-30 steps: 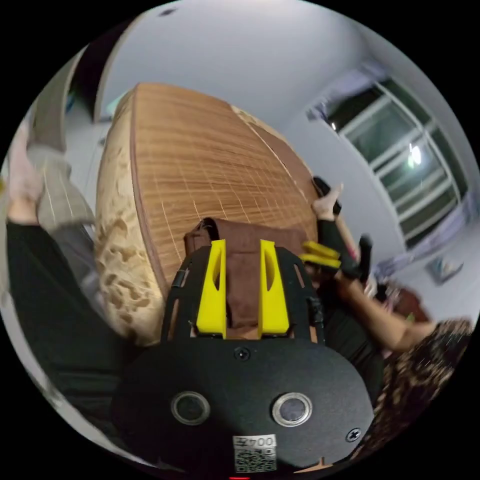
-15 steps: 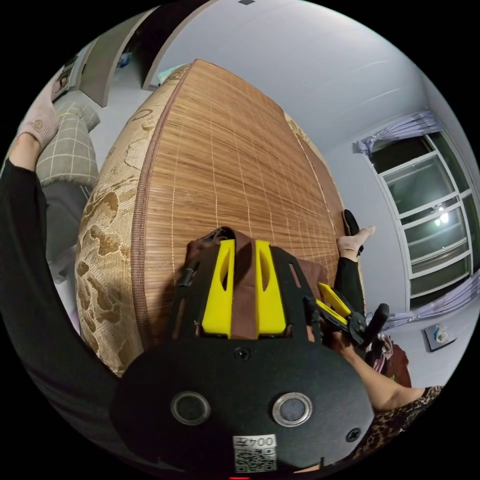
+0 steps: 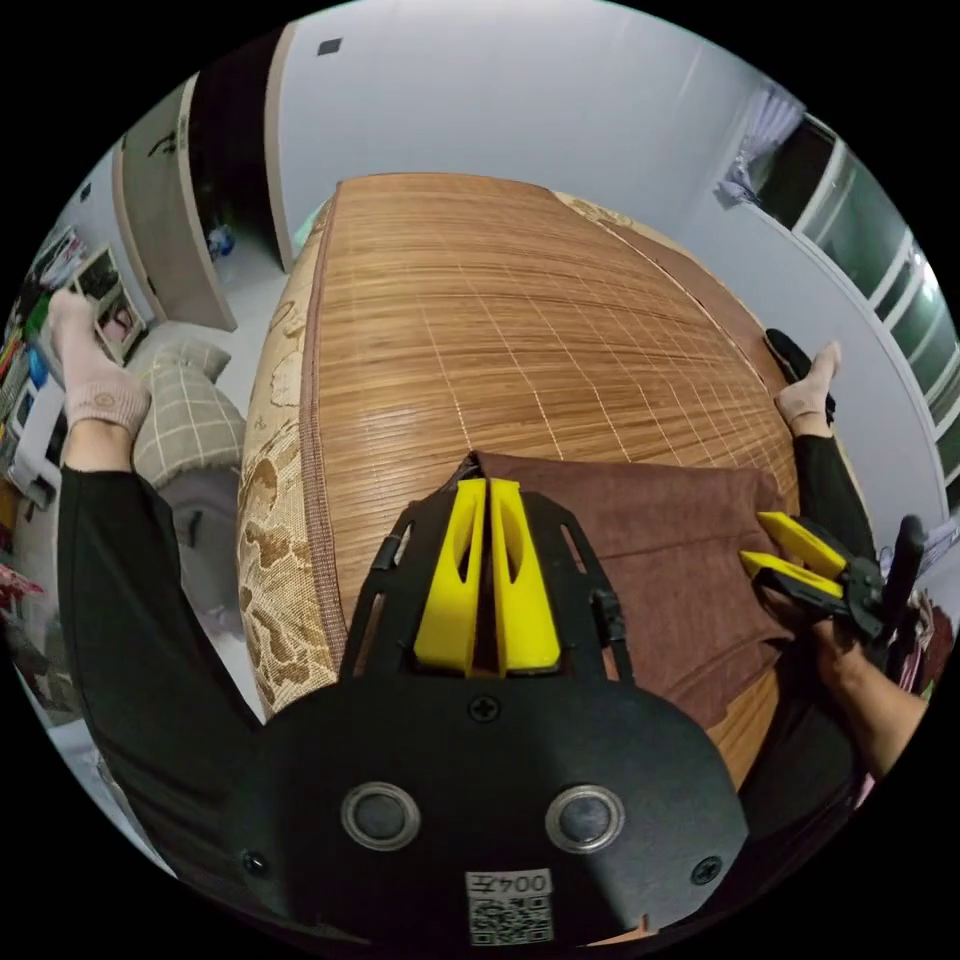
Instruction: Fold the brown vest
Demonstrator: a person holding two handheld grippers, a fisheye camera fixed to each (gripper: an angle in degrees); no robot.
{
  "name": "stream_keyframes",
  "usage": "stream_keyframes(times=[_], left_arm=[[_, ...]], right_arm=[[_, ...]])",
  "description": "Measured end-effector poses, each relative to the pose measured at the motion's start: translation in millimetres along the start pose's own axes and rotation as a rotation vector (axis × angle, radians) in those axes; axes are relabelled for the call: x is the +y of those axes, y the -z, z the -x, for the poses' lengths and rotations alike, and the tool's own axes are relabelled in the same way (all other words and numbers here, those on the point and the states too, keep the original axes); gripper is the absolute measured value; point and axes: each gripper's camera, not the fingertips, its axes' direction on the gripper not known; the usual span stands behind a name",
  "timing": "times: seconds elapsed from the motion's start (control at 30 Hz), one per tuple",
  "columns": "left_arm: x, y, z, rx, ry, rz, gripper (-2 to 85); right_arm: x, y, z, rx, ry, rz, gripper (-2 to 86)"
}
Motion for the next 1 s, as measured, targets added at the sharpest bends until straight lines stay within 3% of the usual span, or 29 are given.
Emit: stream_keyframes(times=[0.17, 0.3, 0.37, 0.53, 0.8, 0.9, 1.0], left_arm=[[5.7, 28.4, -8.9, -0.081, 0.021, -0.082, 3.0], [13.4, 46.2, -30.6, 0.043, 0.034, -0.168, 5.5], [20.5, 30.2, -53.3, 0.088, -0.006, -0.145, 7.5], [37.4, -14.4, -76.2, -0.007, -0.081, -0.049, 8.6], [40.8, -26.7, -84.5, 0.007, -0.077, -0.047, 8.1], [42.4, -30.3, -90.2, -0.017, -0.075, -0.046, 7.8], [44.0, -33.4, -95.2, -0.025, -0.080, -0.047, 7.6]], right_arm=[[1.0, -5.1, -17.2, -0.002, -0.001, 0.000, 14.8], [0.9, -8.1, -30.0, -0.006, -0.006, 0.002, 14.8], [1.2, -9.6, -38.7, -0.007, -0.006, 0.002, 14.9], [2.5, -10.6, -57.1, -0.017, -0.004, -0.004, 15.0], [3.4, -2.4, -95.2, -0.033, -0.027, -0.037, 16.4], [6.4, 16.7, -131.8, -0.088, -0.170, -0.117, 16.5], [18.0, 16.3, -185.5, -0.286, -0.378, -0.164, 13.9]])
